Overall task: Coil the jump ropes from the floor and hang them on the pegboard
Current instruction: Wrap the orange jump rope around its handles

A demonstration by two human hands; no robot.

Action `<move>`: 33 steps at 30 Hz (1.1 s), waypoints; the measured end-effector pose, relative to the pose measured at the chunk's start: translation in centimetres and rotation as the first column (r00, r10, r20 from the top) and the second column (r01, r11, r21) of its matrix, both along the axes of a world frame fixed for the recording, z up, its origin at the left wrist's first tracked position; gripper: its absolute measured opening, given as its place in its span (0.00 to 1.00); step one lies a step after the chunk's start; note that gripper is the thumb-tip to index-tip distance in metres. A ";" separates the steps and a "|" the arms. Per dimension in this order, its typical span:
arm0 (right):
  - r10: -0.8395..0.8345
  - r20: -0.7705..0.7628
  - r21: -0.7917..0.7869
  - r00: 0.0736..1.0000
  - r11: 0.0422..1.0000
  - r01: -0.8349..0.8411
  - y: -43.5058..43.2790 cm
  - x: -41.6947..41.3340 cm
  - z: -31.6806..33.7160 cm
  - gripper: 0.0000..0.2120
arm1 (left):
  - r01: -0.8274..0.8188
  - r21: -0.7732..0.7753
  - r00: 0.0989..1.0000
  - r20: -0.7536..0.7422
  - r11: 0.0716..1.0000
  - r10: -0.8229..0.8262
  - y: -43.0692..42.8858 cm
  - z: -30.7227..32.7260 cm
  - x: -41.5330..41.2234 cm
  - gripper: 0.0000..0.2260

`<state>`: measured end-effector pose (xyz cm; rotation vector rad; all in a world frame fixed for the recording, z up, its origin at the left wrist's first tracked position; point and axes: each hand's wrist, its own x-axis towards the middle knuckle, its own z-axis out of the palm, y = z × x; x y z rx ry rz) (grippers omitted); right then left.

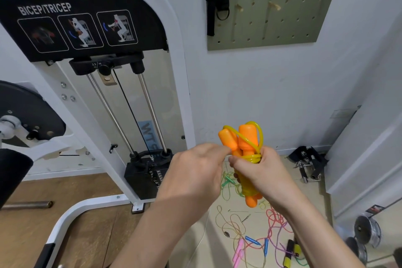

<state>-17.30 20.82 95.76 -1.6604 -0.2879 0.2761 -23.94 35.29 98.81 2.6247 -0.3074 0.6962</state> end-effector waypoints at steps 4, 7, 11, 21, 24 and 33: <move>0.039 0.083 -0.058 0.996 0.998 -0.035 0.2 -0.2 0.6 0.16 | 0.089 -0.209 0.994 0.082 0.974 -0.073 -0.2 0.6 0.4 0.10; 0.028 0.012 -0.020 1.000 0.999 -0.027 -0.2 0.1 0.7 0.16 | 0.109 -0.545 0.964 -0.146 0.831 -0.223 0.2 1.7 0.2 0.10; 0.061 -0.078 0.052 0.995 0.997 -0.057 -0.1 -0.1 0.7 0.14 | 0.000 -0.687 0.872 -0.356 0.726 -0.337 0.7 3.1 -0.1 0.14; 0.112 -0.205 0.213 0.972 0.975 -0.067 0.2 0.4 1.1 0.09 | 0.041 -0.665 0.884 -0.324 0.745 -0.338 0.8 2.8 0.0 0.09; 0.075 -0.201 0.217 0.977 0.976 -0.031 0.6 0.5 0.6 0.08 | 0.167 -0.144 0.985 -0.023 0.975 -0.172 0.2 1.8 0.4 0.02; -0.024 -0.216 0.280 0.976 0.956 0.086 1.7 0.7 -0.1 0.18 | -0.040 -0.762 0.988 -0.127 0.646 -0.089 -0.7 0.3 0.9 0.09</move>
